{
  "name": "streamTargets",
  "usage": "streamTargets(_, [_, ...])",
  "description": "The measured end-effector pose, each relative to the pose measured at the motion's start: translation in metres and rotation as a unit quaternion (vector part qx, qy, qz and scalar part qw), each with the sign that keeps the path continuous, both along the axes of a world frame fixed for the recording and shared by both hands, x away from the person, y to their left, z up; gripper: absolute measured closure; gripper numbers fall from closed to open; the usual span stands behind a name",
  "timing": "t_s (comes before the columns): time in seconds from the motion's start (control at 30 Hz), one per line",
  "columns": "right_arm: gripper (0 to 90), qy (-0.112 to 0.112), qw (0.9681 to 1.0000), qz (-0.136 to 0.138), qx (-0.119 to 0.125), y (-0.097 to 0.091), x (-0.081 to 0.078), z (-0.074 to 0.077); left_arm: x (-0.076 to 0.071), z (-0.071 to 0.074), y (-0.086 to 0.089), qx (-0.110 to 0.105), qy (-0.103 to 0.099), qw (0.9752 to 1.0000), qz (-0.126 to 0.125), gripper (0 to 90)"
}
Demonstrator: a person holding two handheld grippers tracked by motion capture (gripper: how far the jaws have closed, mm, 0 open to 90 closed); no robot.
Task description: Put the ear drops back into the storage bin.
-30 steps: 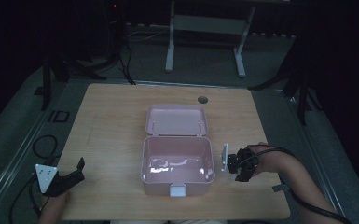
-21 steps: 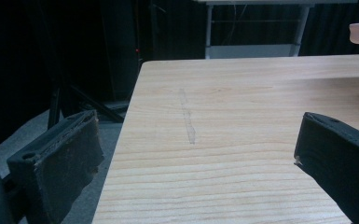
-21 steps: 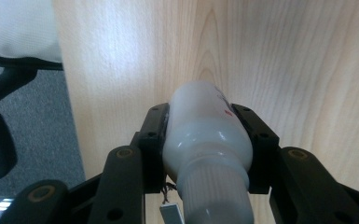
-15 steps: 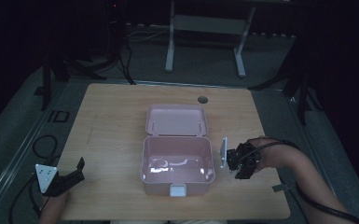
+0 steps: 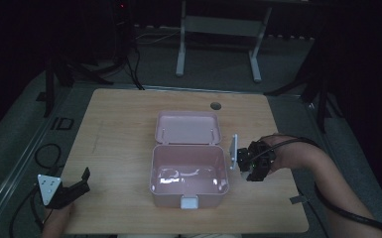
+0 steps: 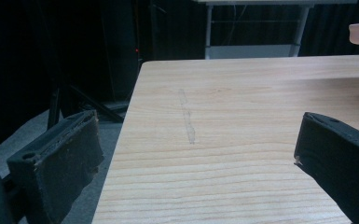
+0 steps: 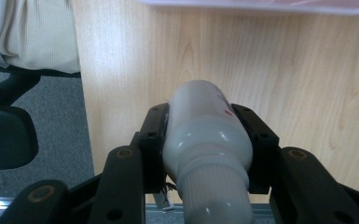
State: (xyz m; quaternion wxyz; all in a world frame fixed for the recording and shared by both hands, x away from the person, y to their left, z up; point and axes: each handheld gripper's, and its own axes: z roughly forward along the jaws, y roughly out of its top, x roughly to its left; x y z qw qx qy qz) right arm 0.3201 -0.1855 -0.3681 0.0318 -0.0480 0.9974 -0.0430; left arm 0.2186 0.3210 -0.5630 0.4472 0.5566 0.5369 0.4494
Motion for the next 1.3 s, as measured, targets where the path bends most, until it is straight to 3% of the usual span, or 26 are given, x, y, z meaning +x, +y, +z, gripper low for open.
streamTargets(0.43, [59.5, 0.000, 0.9999, 0.014, -0.005, 0.030, 0.006, 0.005, 0.000, 0.000, 0.000, 0.000, 0.000, 1.0000, -0.001, 1.0])
streamTargets(0.73, [59.5, 0.001, 0.9997, 0.024, 0.007, 0.047, 0.005, 0.007, 0.000, 0.000, 0.000, 0.000, 0.000, 1.0000, -0.001, 1.0])
streamTargets(1.3, [59.6, 0.011, 0.9990, 0.042, -0.004, 0.083, 0.011, -0.011, 0.000, 0.000, 0.001, -0.001, 0.000, 1.0000, -0.002, 1.0])
